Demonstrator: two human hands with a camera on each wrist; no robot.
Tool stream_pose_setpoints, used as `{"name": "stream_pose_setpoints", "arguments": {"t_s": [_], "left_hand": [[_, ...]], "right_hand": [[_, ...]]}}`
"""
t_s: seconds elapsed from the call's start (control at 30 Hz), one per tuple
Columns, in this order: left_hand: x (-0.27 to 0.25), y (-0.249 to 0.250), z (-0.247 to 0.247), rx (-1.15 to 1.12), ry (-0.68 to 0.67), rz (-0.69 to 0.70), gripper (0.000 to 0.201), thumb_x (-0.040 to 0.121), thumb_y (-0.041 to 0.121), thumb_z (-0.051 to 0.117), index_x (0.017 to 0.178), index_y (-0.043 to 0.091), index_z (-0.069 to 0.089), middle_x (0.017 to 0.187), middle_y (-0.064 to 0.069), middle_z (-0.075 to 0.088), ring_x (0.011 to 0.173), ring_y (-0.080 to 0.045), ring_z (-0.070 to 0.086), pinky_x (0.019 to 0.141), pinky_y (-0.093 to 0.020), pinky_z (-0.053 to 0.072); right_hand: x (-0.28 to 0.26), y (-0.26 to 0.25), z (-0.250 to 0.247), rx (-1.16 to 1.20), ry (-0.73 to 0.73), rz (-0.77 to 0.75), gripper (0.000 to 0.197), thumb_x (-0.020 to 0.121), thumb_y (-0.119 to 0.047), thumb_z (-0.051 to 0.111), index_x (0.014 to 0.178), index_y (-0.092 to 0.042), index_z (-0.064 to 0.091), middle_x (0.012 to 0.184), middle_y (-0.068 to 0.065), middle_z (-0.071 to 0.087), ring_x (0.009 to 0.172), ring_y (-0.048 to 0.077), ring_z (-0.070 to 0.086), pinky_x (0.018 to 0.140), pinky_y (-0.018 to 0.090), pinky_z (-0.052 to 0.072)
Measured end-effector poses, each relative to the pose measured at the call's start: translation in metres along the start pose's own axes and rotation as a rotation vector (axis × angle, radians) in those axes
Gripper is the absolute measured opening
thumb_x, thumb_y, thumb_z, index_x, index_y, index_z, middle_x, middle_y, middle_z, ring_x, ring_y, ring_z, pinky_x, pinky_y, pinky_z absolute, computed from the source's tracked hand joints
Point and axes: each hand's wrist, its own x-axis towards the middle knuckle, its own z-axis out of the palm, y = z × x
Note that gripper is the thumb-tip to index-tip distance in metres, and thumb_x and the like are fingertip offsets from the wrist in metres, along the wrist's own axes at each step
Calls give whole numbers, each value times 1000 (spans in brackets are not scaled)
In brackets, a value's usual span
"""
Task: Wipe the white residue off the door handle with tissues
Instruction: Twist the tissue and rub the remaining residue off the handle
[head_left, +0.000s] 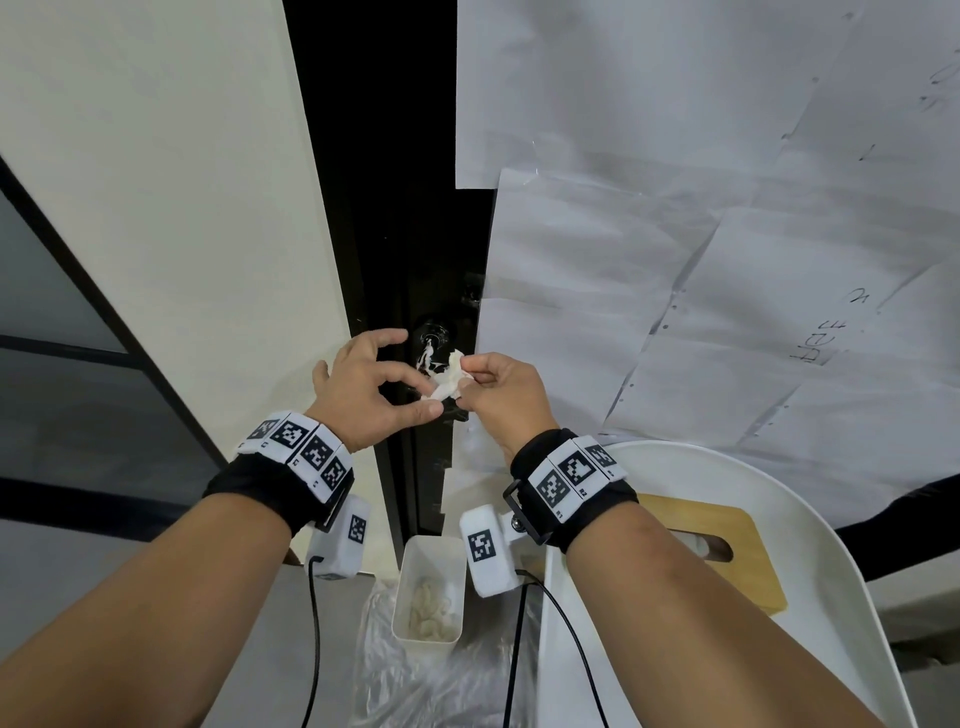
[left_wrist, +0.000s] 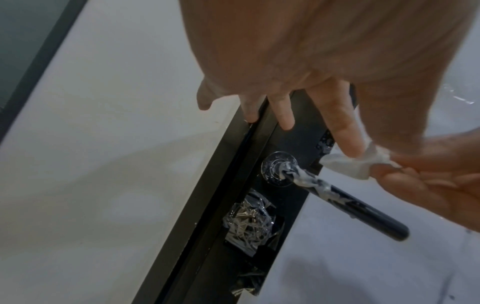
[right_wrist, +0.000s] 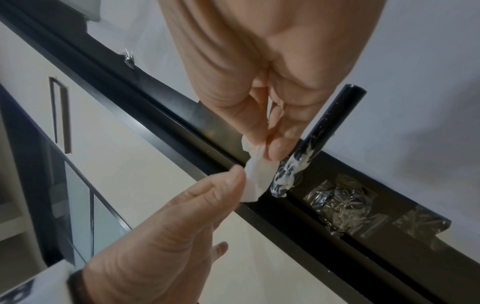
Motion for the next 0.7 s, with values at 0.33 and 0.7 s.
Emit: {"name": "stream_pose_setpoints", "arguments": {"t_s": [0.33, 0.7], "left_hand": [[1, -4, 5, -370, -16, 19, 11, 87, 23, 66, 77, 25, 60, 87, 6, 66, 80, -1, 58, 82, -29, 45], [5, -12, 2, -477, 55, -163, 13, 88, 24, 56, 76, 29, 54, 85, -10, 70, 88, -39, 64, 83, -53, 54]], "right_hand": [[5, 4, -13, -49, 51, 15, 17, 90, -6, 55, 85, -18, 67, 78, 3, 67, 71, 15, 66, 70, 30, 58], [8, -2, -35, -19, 71, 128, 31, 85, 4, 44, 89, -17, 65, 75, 6, 60, 60, 15, 57, 57, 25, 51]]}}
